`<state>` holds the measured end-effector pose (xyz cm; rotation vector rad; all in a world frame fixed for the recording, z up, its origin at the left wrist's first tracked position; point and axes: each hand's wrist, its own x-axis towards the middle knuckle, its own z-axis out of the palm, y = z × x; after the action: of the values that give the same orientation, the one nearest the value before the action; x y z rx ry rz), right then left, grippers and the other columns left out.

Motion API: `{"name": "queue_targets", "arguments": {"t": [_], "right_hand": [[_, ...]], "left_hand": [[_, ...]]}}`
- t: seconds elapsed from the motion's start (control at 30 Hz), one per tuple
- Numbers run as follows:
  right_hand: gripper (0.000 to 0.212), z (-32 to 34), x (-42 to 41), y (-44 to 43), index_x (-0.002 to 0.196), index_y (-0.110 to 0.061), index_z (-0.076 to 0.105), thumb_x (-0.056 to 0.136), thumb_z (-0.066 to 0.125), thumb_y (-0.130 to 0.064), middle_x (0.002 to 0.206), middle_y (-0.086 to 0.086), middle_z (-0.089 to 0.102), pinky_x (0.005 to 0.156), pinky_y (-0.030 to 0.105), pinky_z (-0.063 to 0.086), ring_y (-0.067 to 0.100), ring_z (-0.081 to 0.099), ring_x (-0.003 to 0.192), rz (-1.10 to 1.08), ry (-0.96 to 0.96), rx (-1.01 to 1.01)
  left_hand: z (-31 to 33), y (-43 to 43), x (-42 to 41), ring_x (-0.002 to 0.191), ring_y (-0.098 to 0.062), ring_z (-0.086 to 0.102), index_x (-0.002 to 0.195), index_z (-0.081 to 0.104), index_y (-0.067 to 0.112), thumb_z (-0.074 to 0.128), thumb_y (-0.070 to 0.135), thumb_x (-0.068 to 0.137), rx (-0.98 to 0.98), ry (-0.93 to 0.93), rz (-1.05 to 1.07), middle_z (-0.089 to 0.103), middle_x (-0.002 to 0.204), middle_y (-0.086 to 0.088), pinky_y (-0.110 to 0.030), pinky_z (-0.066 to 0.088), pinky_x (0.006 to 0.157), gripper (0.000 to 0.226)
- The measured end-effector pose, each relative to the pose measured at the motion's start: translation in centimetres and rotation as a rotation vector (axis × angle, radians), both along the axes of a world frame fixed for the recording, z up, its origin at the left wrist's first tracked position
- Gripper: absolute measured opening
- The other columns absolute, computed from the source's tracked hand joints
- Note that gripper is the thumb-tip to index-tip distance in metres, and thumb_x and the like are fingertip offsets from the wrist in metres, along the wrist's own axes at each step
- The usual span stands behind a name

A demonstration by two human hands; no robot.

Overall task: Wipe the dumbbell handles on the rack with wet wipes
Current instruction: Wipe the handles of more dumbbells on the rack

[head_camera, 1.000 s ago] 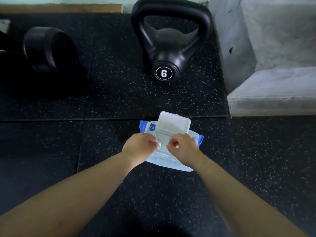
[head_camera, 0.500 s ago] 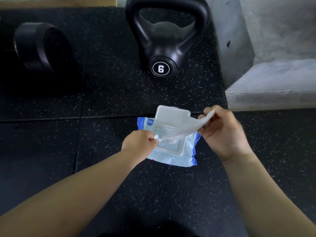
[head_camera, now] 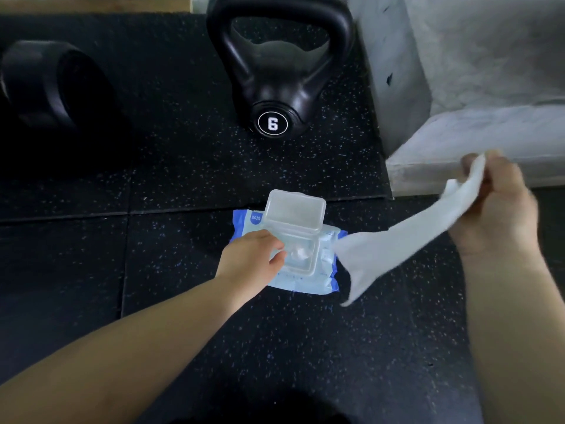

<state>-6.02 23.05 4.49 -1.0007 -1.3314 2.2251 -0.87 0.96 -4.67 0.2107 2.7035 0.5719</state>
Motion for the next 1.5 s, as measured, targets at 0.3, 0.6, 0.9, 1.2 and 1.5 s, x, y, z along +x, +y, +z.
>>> {"name": "queue_targets", "arguments": {"t": [0.3, 0.6, 0.9, 1.2, 1.5], "right_hand": [[0.024, 1.1, 1.3, 0.9, 0.067, -0.014, 0.053, 0.090, 0.049, -0.012, 0.045, -0.010, 0.055, 0.050, 0.014, 0.045, 0.001, 0.051, 0.044, 0.219, -0.080, 0.100], [0.023, 3.3, 1.5, -0.8, 0.068, -0.011, 0.050, 0.091, 0.048, -0.011, 0.048, -0.003, 0.050, 0.049, 0.018, 0.048, 0.003, 0.050, 0.042, 0.288, -0.145, 0.028], [0.026, 22.1, 3.6, -5.9, 0.066, -0.011, 0.049, 0.091, 0.045, -0.007, 0.050, -0.004, 0.050, 0.054, 0.019, 0.044, 0.006, 0.048, 0.049, 0.650, -0.217, 0.003], [0.026, 42.6, 7.1, -10.6, 0.094, -0.022, 0.056, 0.077, 0.056, -0.042, 0.094, -0.002, 0.065, 0.072, 0.027, 0.047, 0.013, 0.061, 0.080, 1.145, -0.337, -0.019], [0.051, 52.3, 12.7, -15.4, 0.121, -0.008, 0.055, 0.090, 0.038, -0.045, 0.109, 0.006, 0.063, 0.077, 0.024, 0.049, 0.016, 0.060, 0.093, 1.651, -0.457, -0.207]], "left_hand": [[-0.3, 0.3, -0.5, 0.117, -0.005, 0.045, 0.128, 0.049, 0.023, 0.039, 0.040, 0.096, -0.061, 0.028, -0.188, 0.047, 0.132, 0.014, -0.017, 0.034, 0.088, 0.038], [3.8, -0.8, 0.5, 0.103, -0.005, 0.052, 0.111, 0.058, 0.021, 0.053, 0.033, 0.090, 0.198, -0.049, 0.225, 0.052, 0.100, 0.017, -0.014, 0.037, 0.077, 0.025], [27.4, 2.3, 3.5, 0.104, 0.011, 0.045, 0.118, 0.047, 0.038, 0.067, 0.023, 0.080, 0.789, -0.423, 0.398, 0.049, 0.106, 0.032, 0.007, 0.031, 0.078, 0.045], [52.8, -4.5, 6.5, 0.072, -0.020, 0.062, 0.082, 0.065, 0.011, 0.064, 0.013, 0.085, 1.057, -0.538, 0.737, 0.065, 0.079, -0.010, -0.033, 0.052, 0.069, 0.004], [64.5, -9.1, 13.7, 0.068, -0.015, 0.066, 0.100, 0.060, 0.008, 0.068, 0.009, 0.068, 1.239, -0.377, 0.789, 0.068, 0.075, -0.003, -0.024, 0.053, 0.057, 0.034]]}}
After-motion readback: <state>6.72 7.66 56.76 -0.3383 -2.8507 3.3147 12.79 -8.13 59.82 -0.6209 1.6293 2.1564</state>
